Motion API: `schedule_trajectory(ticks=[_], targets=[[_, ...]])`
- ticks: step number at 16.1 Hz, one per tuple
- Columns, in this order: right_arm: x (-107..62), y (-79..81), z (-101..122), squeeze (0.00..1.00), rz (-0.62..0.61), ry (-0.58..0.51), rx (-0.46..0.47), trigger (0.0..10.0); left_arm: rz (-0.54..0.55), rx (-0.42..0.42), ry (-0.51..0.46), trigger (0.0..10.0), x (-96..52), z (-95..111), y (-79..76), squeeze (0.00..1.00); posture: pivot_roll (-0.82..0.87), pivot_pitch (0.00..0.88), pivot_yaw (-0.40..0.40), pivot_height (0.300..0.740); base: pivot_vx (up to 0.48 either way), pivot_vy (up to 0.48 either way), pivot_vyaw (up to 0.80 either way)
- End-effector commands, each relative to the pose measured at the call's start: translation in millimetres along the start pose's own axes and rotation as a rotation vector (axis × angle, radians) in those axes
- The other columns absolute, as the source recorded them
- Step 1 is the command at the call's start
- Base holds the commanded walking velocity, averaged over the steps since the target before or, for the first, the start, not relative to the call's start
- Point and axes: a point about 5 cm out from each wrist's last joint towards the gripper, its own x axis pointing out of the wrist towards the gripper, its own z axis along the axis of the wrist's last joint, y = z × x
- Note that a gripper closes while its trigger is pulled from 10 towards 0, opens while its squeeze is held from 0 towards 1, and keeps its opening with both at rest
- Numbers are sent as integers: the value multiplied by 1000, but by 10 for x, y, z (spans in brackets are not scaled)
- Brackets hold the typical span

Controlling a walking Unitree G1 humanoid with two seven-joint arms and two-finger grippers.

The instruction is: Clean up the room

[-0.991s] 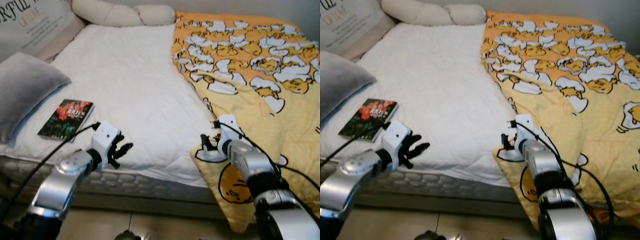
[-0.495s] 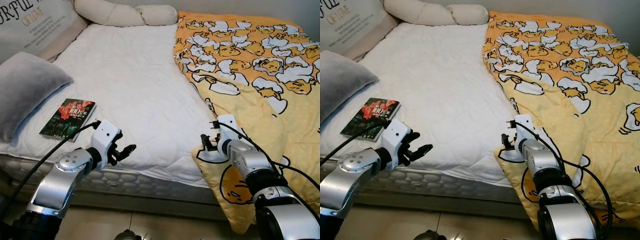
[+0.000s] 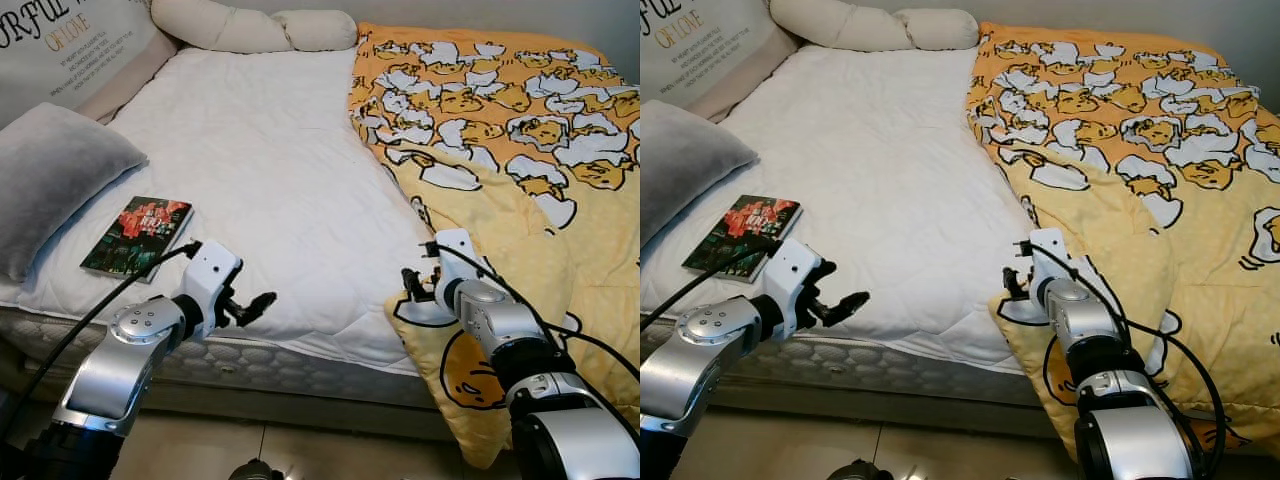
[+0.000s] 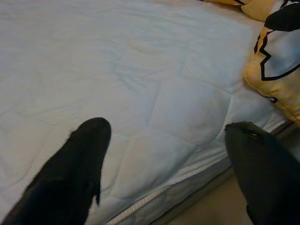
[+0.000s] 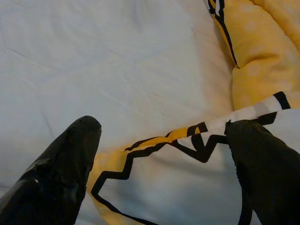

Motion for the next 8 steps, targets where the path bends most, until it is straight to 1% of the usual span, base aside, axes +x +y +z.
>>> schedule_trajectory(ticks=[1,2,4,8], targets=[[0,-9,43,1000,-6,-8,-18,10000,-7,17,-10,10000,-13,55,7,1000,80,0,34,740,0,0,0],[67,-11,127,0,-22,-32,-63,10000,-54,6,-25,10000,-107,155,-51,0,138,84,21,740,0,0,0],[92,18,169,0,-25,-59,-101,10000,-79,5,-48,10000,-203,231,-153,0,143,85,19,740,0,0,0],[100,14,181,0,-19,-54,-111,10000,-74,10,-22,10000,-271,225,-131,0,154,97,18,740,0,0,0]])
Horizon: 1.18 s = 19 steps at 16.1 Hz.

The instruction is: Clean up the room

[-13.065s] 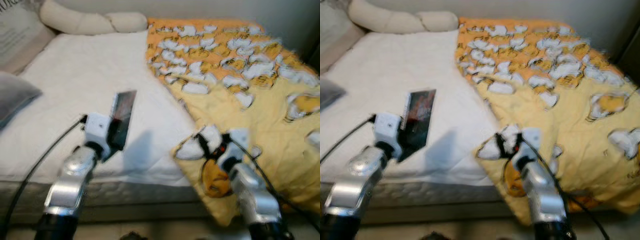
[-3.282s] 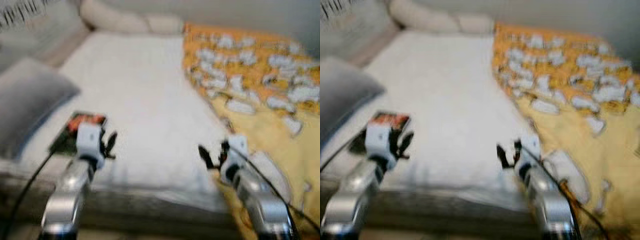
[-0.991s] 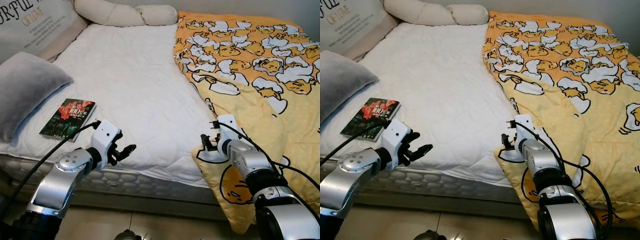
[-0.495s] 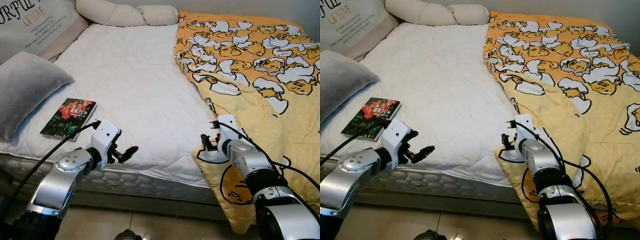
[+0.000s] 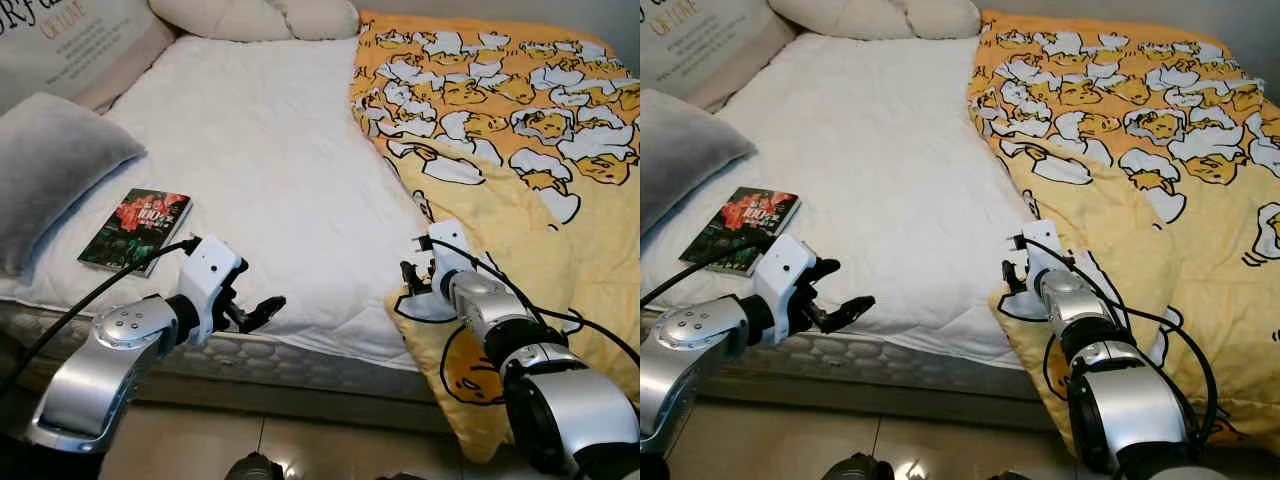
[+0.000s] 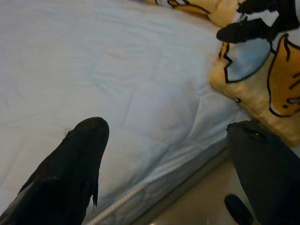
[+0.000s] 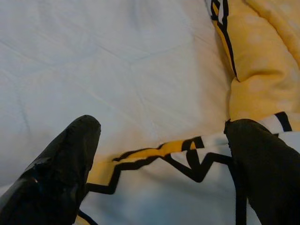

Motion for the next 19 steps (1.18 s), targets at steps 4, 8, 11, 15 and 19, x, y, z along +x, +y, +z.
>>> schedule_trajectory(ticks=[4,8,11,15,19], targets=[[3,-8,28,0,2,4,-21,10000,-15,15,23,10000,-118,11,-24,0,166,153,24,740,0,0,0],[1,8,-104,0,12,52,-37,10000,-72,21,48,10000,-202,-1,-119,0,170,219,22,740,0,0,0],[0,27,-155,0,24,78,-44,5176,-81,21,59,10000,-237,-21,-173,0,174,226,14,740,0,0,0],[3,55,-170,0,38,85,-51,0,-79,12,60,10000,-253,-20,-207,0,181,217,3,740,0,0,0],[4,60,-148,0,49,83,-51,0,-164,20,128,10000,-324,-96,-281,0,185,212,-7,740,0,0,0]])
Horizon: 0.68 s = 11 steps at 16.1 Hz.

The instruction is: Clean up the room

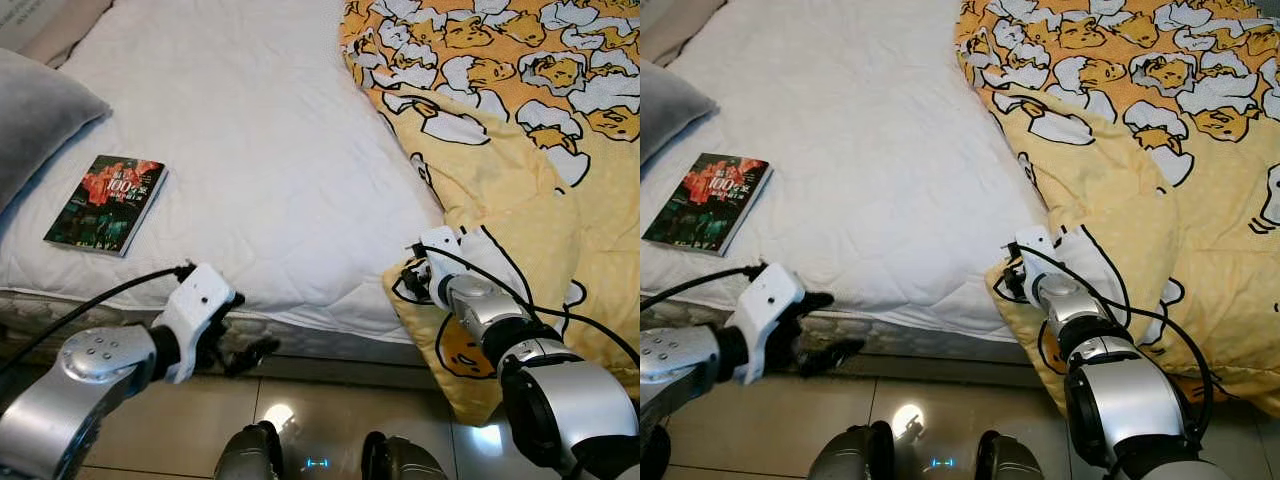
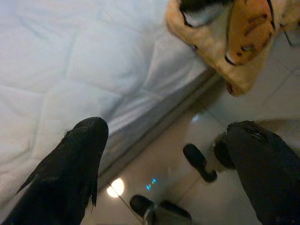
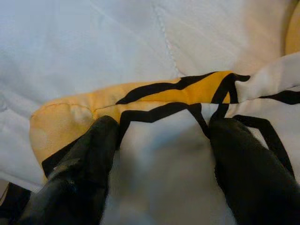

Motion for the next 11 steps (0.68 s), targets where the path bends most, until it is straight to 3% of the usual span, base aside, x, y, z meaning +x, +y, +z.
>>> schedule_trajectory(ticks=[1,11], targets=[[2,15,-55,0,5,27,15,0,-52,5,27,10000,-5,-37,-72,0,184,212,-7,740,0,0,0],[-2,-4,-55,0,8,28,38,0,-85,-4,32,10000,0,-21,-89,0,188,191,-7,740,0,0,0]])
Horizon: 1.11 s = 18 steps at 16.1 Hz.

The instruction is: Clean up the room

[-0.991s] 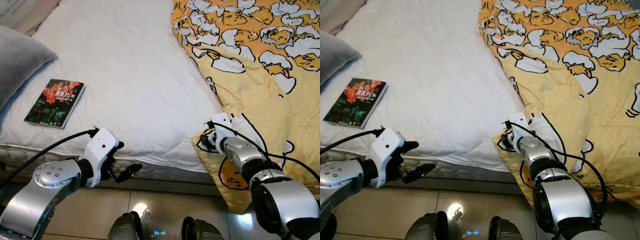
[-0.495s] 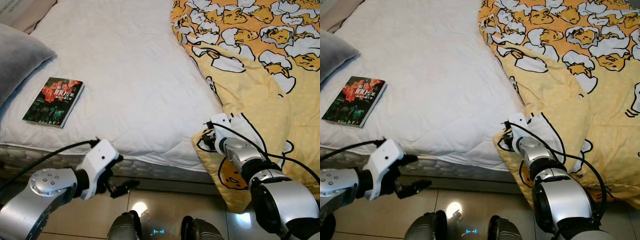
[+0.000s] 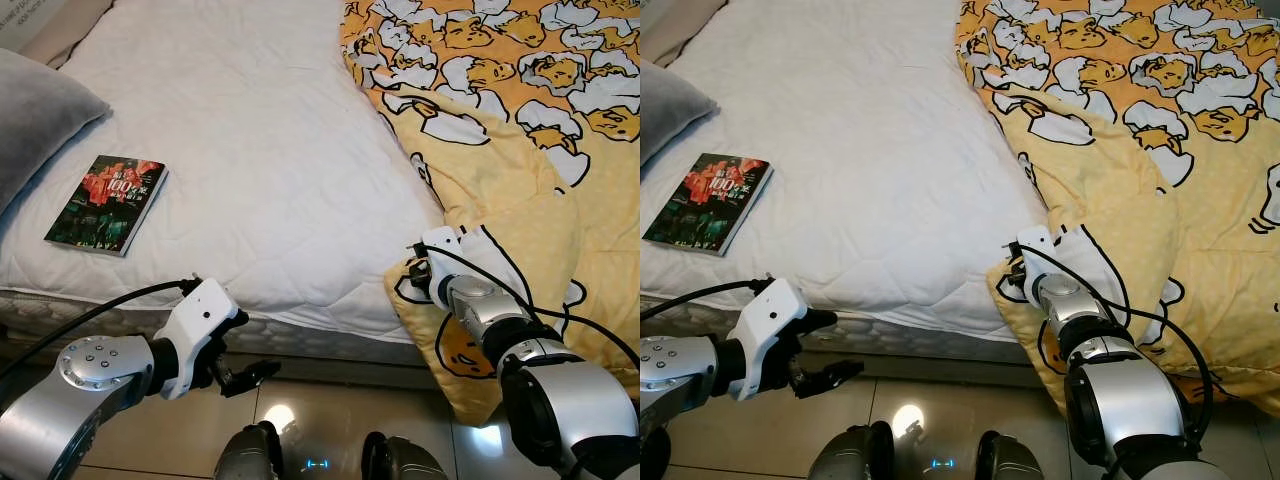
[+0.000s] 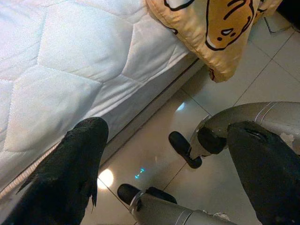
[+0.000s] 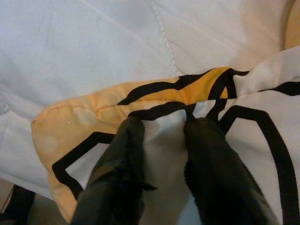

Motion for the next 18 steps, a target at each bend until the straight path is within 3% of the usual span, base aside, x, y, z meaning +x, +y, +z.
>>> schedule_trajectory(ticks=[1,5,13,15,18], targets=[[-2,-6,-45,0,6,27,16,0,-23,10,3,10000,-1,17,-38,0,188,190,-7,740,0,0,0],[-6,-32,-13,0,1,7,38,0,-20,7,4,10000,-1,16,-26,0,185,185,-6,740,0,0,0],[-63,-177,7,0,131,-94,271,0,3,-5,-8,10000,13,7,26,0,174,173,-9,740,0,0,0],[-100,-107,-2,0,343,-126,332,0,5,-7,-10,10000,13,5,17,0,170,166,-10,740,0,0,0],[-182,110,-30,0,686,-142,315,0,4,-9,-13,10000,23,4,6,0,164,163,-9,740,0,0,0]])
